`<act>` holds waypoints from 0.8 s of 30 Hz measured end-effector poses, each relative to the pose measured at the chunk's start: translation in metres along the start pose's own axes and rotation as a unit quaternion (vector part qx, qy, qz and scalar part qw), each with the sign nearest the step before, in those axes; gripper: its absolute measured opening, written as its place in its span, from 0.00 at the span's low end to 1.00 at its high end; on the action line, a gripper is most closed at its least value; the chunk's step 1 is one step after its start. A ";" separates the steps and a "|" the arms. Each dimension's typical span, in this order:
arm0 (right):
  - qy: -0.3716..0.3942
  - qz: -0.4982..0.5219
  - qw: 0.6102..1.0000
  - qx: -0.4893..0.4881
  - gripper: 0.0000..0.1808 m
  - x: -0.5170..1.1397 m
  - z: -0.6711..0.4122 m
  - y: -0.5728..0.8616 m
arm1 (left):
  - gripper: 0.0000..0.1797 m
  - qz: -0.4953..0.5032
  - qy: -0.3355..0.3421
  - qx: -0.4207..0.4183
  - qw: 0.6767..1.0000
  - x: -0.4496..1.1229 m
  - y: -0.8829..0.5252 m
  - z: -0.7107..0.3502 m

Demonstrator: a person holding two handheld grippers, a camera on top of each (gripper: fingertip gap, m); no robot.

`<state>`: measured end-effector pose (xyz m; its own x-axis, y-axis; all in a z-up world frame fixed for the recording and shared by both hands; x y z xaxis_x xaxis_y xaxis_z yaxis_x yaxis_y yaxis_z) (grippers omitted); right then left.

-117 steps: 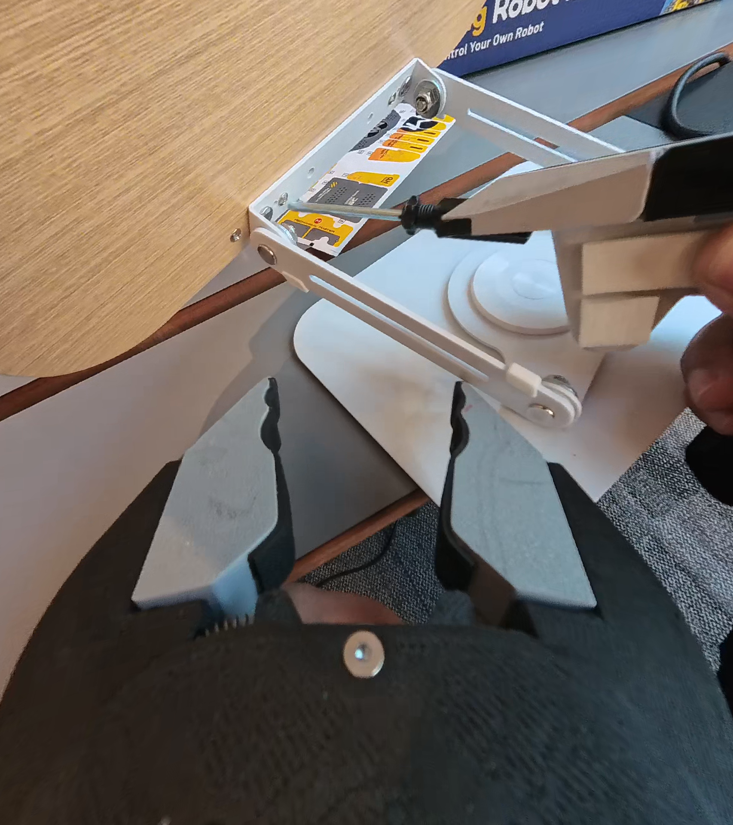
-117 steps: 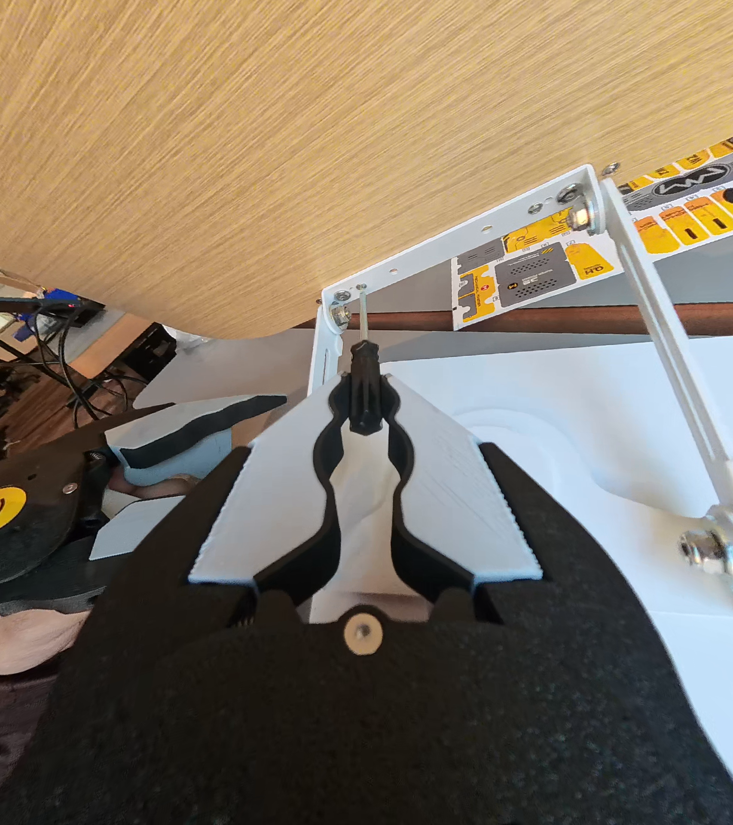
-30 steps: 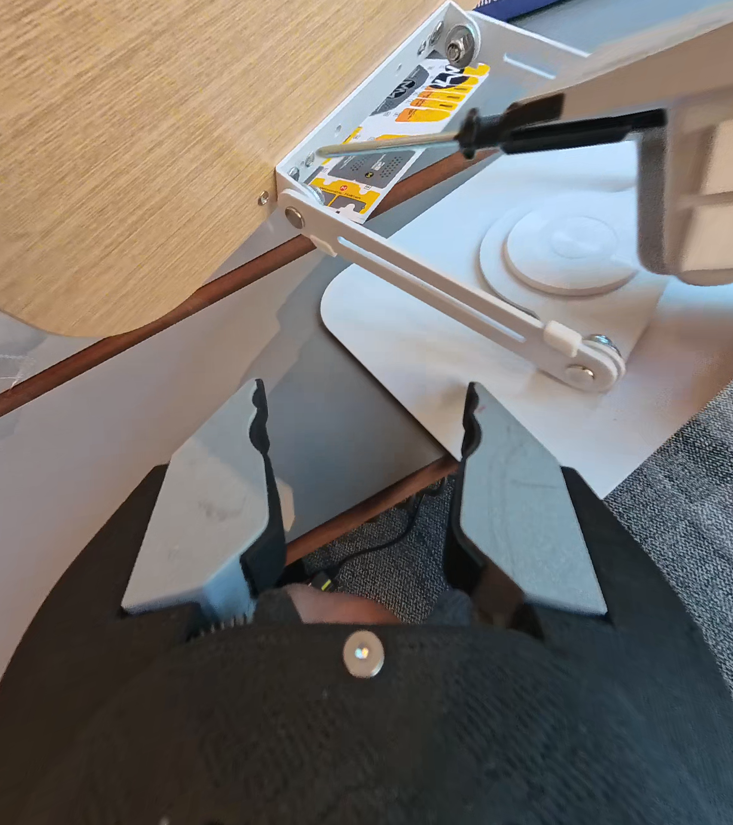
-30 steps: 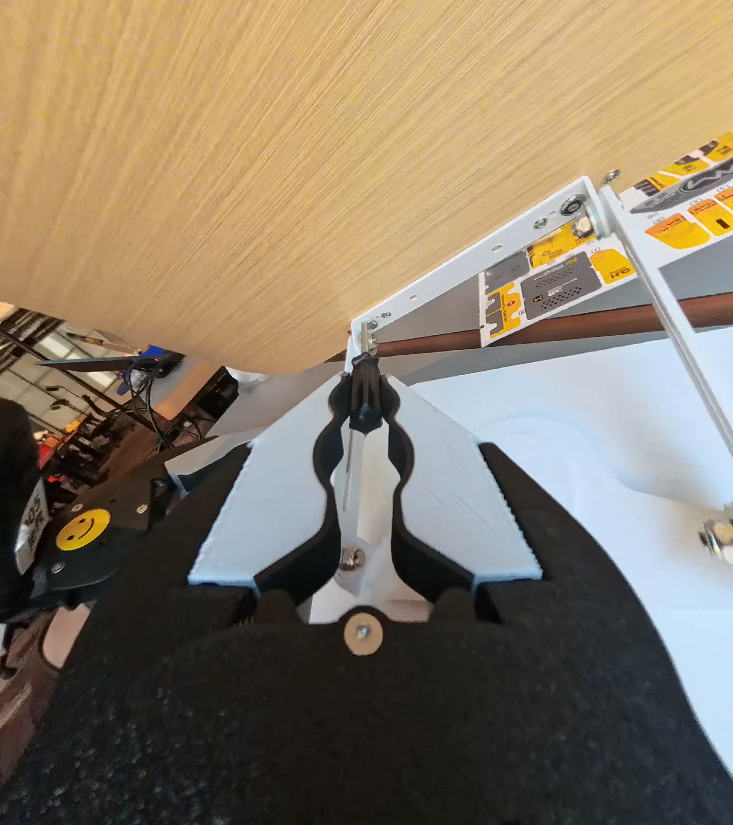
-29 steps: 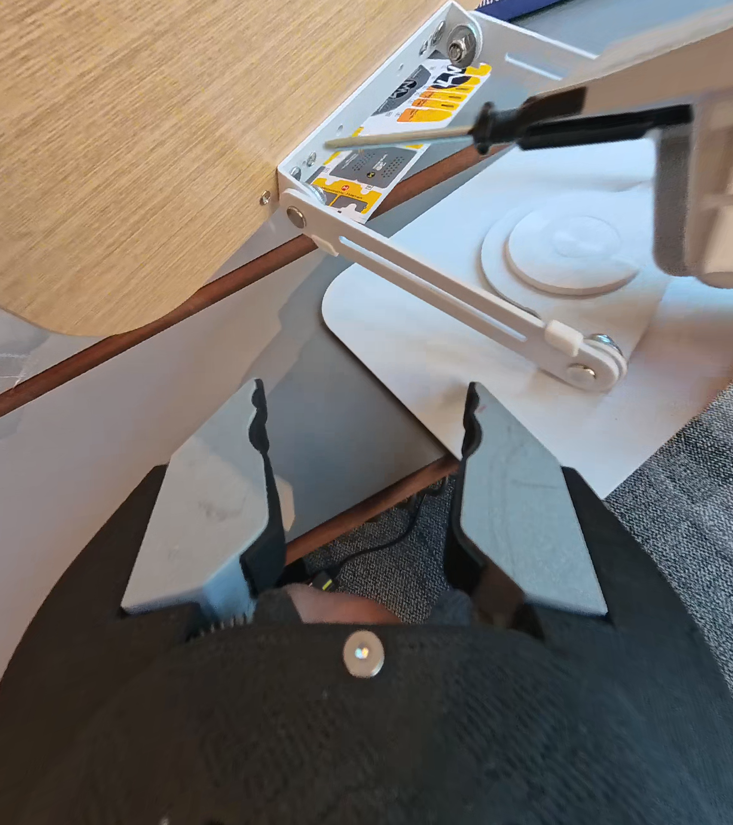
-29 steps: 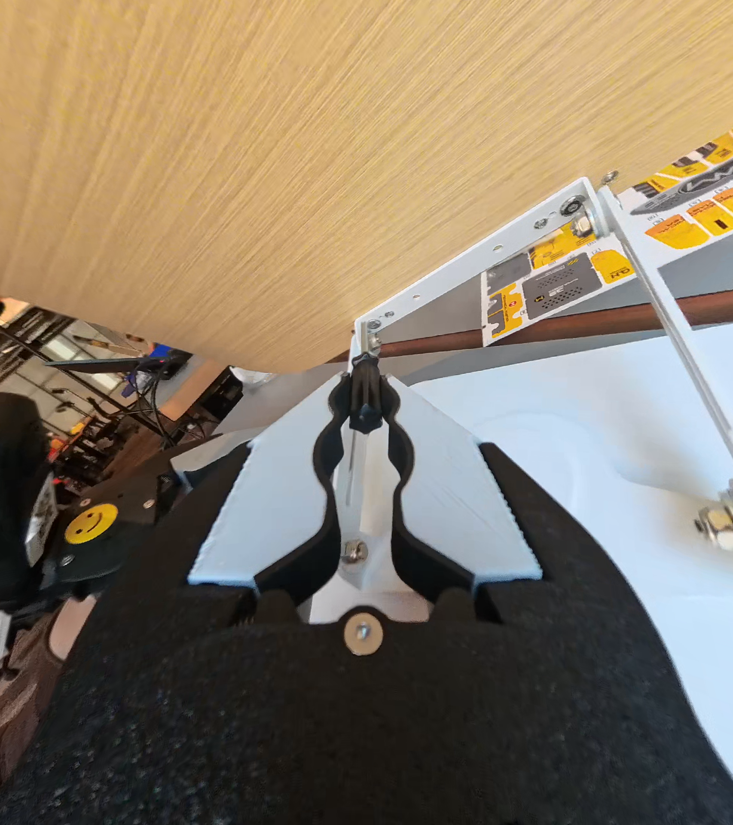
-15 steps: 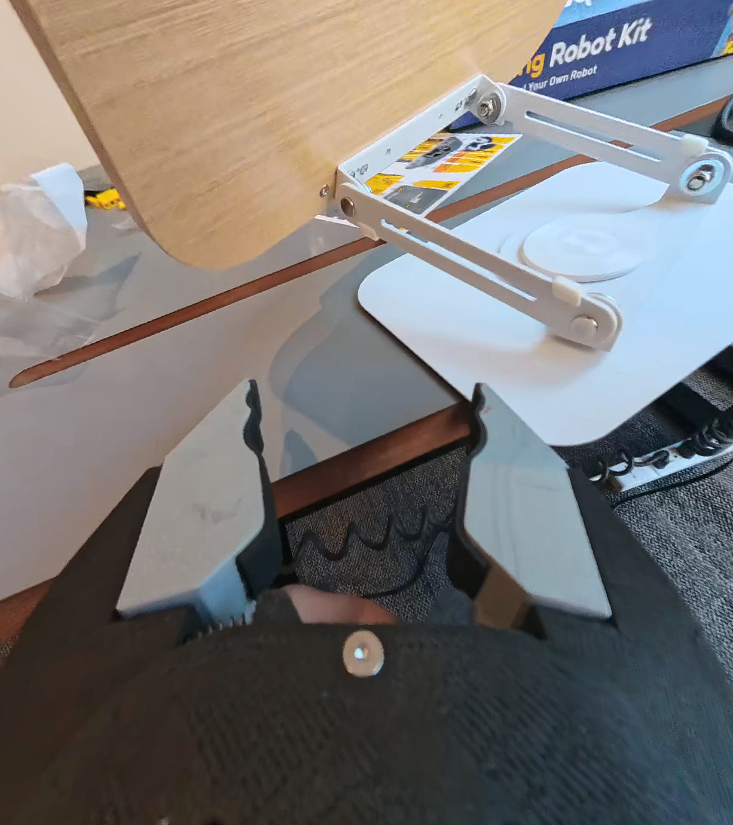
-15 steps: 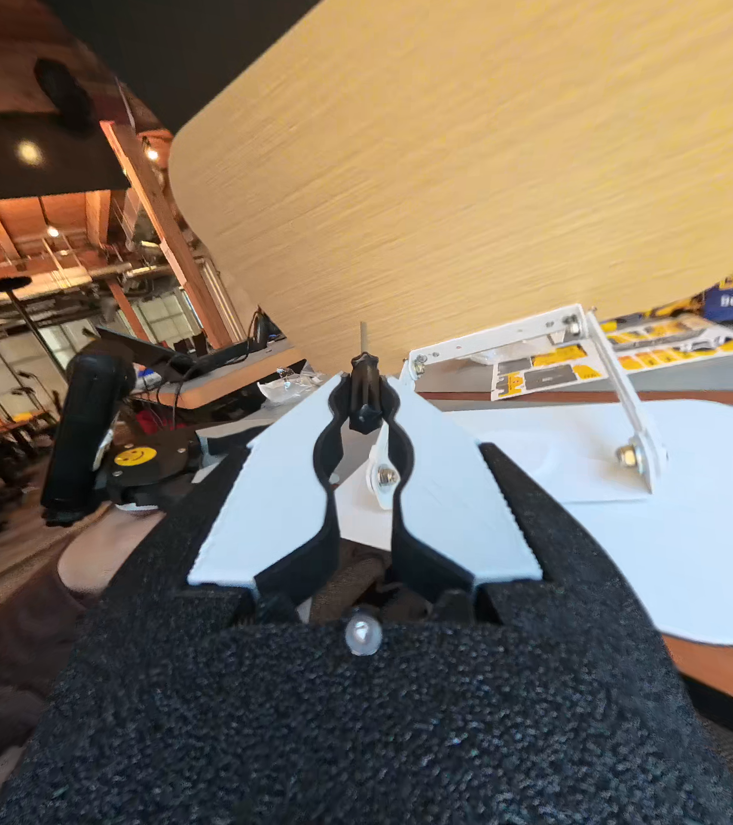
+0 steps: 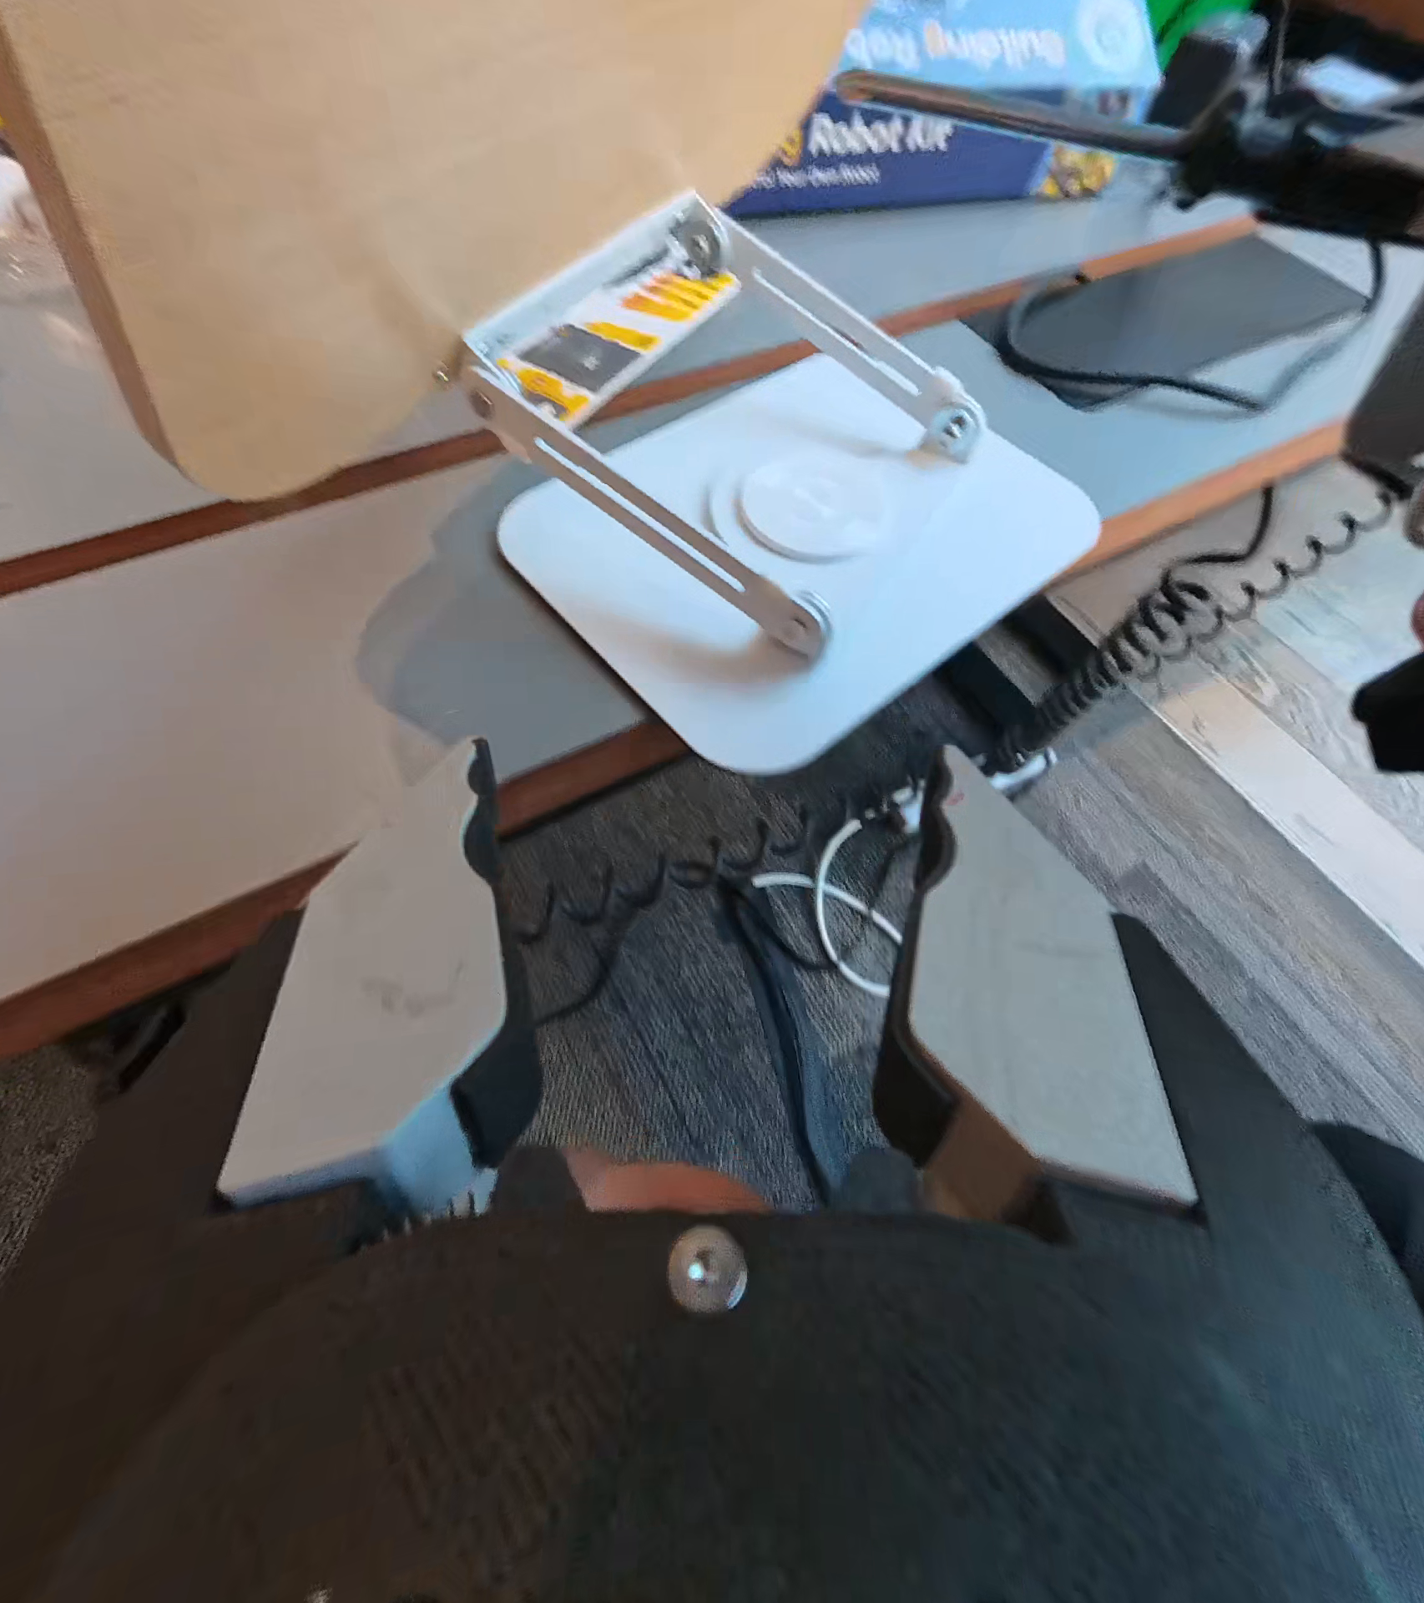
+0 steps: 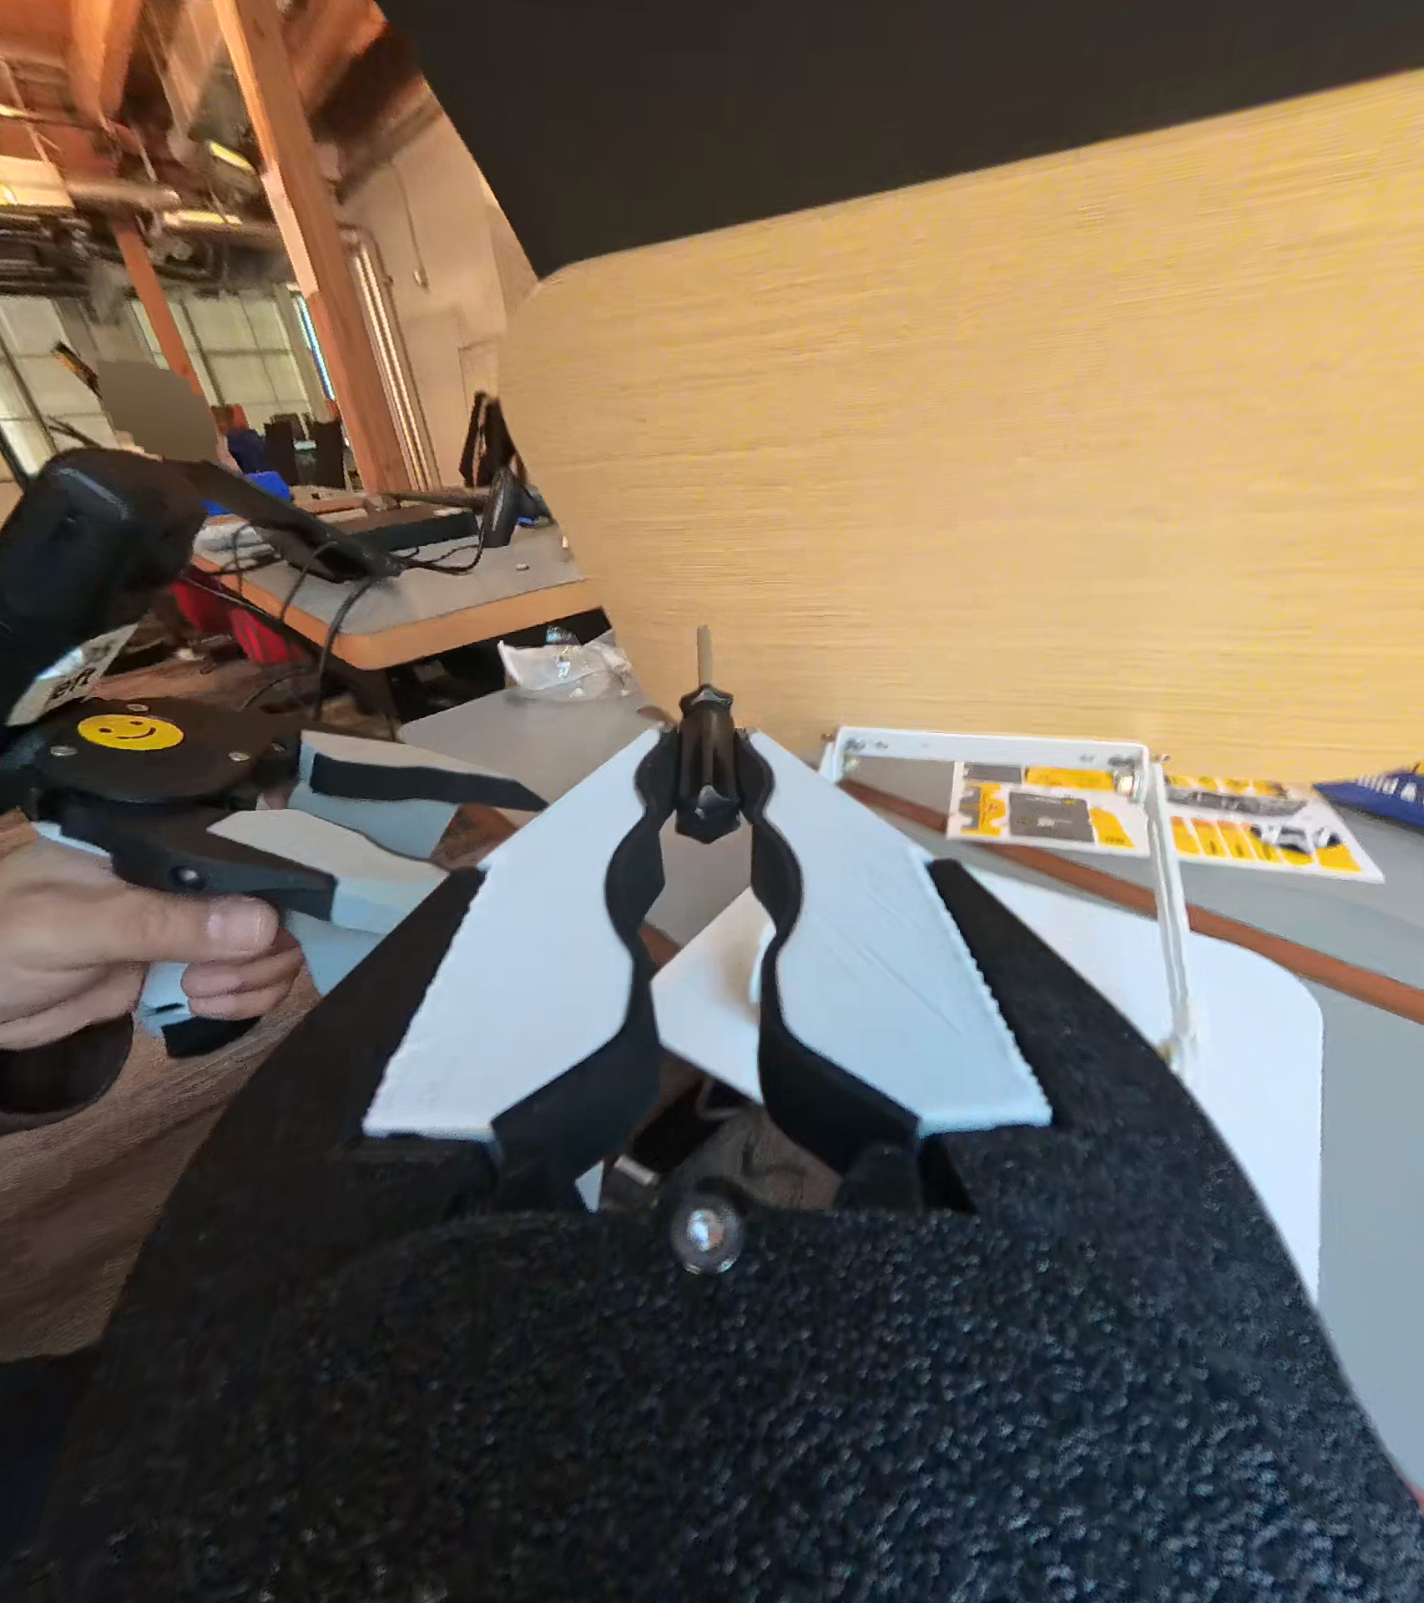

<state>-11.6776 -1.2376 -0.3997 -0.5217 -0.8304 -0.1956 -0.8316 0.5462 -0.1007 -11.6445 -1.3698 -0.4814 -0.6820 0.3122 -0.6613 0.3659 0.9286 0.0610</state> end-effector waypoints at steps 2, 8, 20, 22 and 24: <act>-0.041 0.010 0.999 0.024 0.06 -0.010 -0.002 -0.011 | 0.53 0.019 -0.029 0.019 0.999 -0.021 0.014 0.009; -0.143 0.047 0.973 0.173 0.06 -0.060 -0.009 -0.065 | 0.48 0.075 -0.148 0.120 0.979 -0.096 0.058 0.037; -0.186 0.138 0.926 0.299 0.06 -0.189 -0.042 -0.160 | 0.44 0.167 -0.151 0.303 0.926 -0.196 0.133 0.003; -0.172 0.150 0.920 0.319 0.06 -0.211 -0.036 -0.164 | 0.44 0.169 -0.150 0.317 0.921 -0.195 0.150 -0.002; -0.150 0.155 0.917 0.336 0.06 -0.232 -0.033 -0.167 | 0.43 0.188 -0.144 0.320 0.917 -0.200 0.176 -0.010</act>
<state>-11.4235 -1.1396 -0.3056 -0.5533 -0.6108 -0.5664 -0.2936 0.7793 -0.5535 -11.4506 -1.2668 -0.3308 -0.2692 0.4340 -0.8598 0.9009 0.4290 -0.0655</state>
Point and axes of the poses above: each gripper's, where its closed fingertips meet, x out along the fingers, z out of its underside, y = z × x across the jaws, the point moved 3 cm from there along -x, back along the fingers, and after that the axes turned 13 degrees about -y, right-handed, at the moved point
